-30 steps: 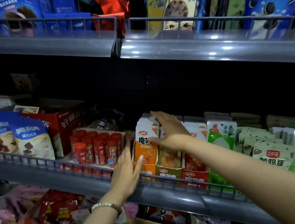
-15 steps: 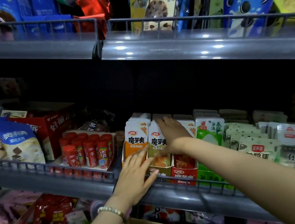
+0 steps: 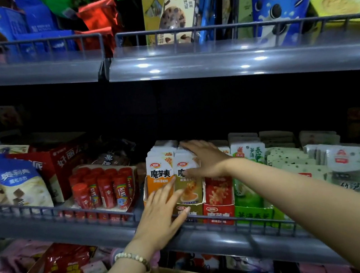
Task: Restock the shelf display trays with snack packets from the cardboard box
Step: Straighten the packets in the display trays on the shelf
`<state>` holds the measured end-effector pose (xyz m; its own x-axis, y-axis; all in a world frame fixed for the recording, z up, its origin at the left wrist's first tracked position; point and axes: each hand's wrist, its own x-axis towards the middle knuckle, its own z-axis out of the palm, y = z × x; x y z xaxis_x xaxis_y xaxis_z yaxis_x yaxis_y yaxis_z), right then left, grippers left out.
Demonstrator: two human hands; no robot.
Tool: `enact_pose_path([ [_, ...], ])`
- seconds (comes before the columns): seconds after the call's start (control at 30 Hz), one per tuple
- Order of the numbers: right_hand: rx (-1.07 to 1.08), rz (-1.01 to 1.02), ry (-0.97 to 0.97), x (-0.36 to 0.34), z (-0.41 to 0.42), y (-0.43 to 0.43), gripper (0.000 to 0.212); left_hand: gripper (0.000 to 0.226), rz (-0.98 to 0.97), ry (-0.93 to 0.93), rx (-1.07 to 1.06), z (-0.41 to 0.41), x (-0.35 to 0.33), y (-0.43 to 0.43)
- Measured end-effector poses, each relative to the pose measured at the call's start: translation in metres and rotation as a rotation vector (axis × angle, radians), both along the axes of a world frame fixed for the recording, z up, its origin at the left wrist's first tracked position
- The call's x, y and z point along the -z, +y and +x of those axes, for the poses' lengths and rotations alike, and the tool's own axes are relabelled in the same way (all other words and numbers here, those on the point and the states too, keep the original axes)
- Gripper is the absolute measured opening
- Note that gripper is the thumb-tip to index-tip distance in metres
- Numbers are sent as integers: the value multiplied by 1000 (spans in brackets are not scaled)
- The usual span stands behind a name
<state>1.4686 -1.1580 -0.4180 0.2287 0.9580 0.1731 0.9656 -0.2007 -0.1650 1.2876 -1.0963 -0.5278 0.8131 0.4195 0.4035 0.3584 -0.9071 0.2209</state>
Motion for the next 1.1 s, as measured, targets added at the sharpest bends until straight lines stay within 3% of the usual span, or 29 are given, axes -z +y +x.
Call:
enact_pose_path([
  [0.1,37,47,131,-12,6,-16,86,70,15,-7,-19,4,-1,-3],
  [0.2,138,129,122,-20,23,-34,81,81,73,13,-29,12,-6,-8],
  [0.3,142,69,135,-12,35,-48,77,87,91,50,-41,20,-11,-13],
  [0.57,198,-43,-141,9,38,-40,91,101,111,108,-99,38,-22,-5],
  [0.73,206,-15,-242,16,34,-38,94,99,141,120,-94,42,-28,-2],
  [0.87,209,54,-324,28,30,-42,98,84,132,87,-91,42,-27,-7],
  [1.1,178,152,-203,34,25,-46,85,69,134,98,79,43,-10,-36],
])
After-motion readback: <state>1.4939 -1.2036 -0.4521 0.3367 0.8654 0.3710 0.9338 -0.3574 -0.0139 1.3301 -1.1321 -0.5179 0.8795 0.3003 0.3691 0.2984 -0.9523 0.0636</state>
